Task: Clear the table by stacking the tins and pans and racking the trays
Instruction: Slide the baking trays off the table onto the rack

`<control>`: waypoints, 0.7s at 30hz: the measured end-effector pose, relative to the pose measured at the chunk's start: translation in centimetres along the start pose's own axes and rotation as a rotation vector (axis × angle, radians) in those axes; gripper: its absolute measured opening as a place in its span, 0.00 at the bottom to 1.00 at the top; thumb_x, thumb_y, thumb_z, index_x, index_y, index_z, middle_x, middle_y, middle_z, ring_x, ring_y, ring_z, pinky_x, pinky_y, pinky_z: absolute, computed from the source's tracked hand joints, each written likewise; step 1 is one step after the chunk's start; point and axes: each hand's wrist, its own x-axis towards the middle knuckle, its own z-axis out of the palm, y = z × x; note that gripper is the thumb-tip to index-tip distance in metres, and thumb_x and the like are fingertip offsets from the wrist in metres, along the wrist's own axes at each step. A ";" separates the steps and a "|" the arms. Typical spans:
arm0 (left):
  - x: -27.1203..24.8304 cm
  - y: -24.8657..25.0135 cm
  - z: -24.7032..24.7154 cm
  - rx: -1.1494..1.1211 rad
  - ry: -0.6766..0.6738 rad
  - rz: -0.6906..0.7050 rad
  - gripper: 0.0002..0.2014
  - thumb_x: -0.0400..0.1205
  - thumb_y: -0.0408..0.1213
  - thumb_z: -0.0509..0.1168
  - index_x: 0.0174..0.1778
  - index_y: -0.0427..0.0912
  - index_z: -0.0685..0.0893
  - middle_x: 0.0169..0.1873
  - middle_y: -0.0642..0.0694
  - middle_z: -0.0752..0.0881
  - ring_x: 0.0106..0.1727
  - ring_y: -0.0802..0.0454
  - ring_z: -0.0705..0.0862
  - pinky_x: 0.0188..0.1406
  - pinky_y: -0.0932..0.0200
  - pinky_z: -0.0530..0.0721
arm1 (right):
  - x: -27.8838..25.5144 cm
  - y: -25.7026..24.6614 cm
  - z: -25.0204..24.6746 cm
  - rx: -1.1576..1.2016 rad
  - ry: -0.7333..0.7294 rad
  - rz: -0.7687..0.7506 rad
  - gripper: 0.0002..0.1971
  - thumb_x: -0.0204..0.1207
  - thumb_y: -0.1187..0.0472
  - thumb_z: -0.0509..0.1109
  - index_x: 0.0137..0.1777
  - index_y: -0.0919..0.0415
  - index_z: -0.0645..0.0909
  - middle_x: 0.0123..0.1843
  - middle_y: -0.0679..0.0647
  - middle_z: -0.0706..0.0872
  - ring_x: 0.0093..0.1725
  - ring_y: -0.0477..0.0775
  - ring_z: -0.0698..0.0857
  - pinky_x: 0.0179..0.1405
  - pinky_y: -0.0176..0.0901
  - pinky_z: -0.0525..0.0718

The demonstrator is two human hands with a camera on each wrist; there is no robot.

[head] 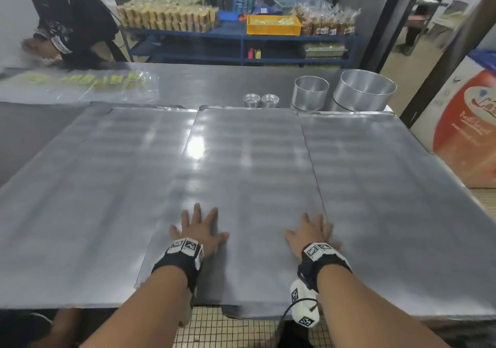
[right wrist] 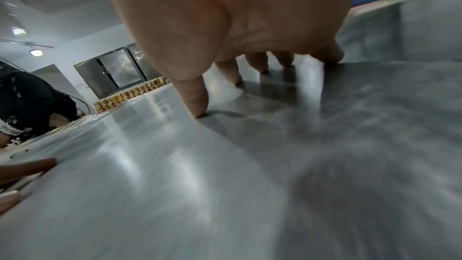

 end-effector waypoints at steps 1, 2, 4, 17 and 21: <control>-0.3 -0.8 0.0 -0.018 0.003 -0.074 0.46 0.75 0.75 0.57 0.85 0.68 0.44 0.87 0.48 0.35 0.87 0.35 0.36 0.80 0.23 0.48 | -0.4 0.2 0.2 0.028 -0.001 0.028 0.38 0.72 0.41 0.62 0.83 0.39 0.54 0.87 0.49 0.45 0.85 0.66 0.43 0.76 0.76 0.52; -0.6 -1.5 0.1 -0.044 0.019 -0.163 0.50 0.70 0.78 0.59 0.85 0.67 0.46 0.87 0.45 0.37 0.87 0.33 0.39 0.78 0.21 0.52 | -0.7 0.4 0.4 0.048 0.006 0.053 0.38 0.71 0.40 0.62 0.82 0.37 0.55 0.87 0.49 0.45 0.84 0.69 0.45 0.77 0.76 0.52; -1.1 -2.7 0.2 -0.135 0.089 -0.350 0.58 0.57 0.82 0.64 0.82 0.63 0.54 0.84 0.40 0.50 0.83 0.29 0.51 0.72 0.21 0.62 | -1.3 0.7 0.4 0.083 0.016 0.089 0.39 0.69 0.38 0.64 0.81 0.35 0.56 0.87 0.50 0.43 0.82 0.72 0.49 0.77 0.73 0.55; 1.4 -5.6 -1.7 -0.649 0.083 -0.734 0.51 0.42 0.58 0.81 0.60 0.37 0.77 0.53 0.34 0.82 0.53 0.31 0.83 0.58 0.39 0.85 | -0.7 1.3 -1.6 0.429 0.003 0.421 0.58 0.44 0.42 0.88 0.75 0.60 0.68 0.71 0.66 0.73 0.69 0.71 0.75 0.67 0.63 0.79; 2.5 -6.5 -0.6 -0.690 0.096 -0.735 0.50 0.42 0.55 0.81 0.61 0.36 0.80 0.52 0.35 0.86 0.54 0.30 0.85 0.59 0.38 0.85 | 3.8 4.1 0.6 0.616 -0.019 0.423 0.67 0.13 0.39 0.83 0.64 0.60 0.76 0.52 0.64 0.87 0.45 0.67 0.89 0.47 0.65 0.89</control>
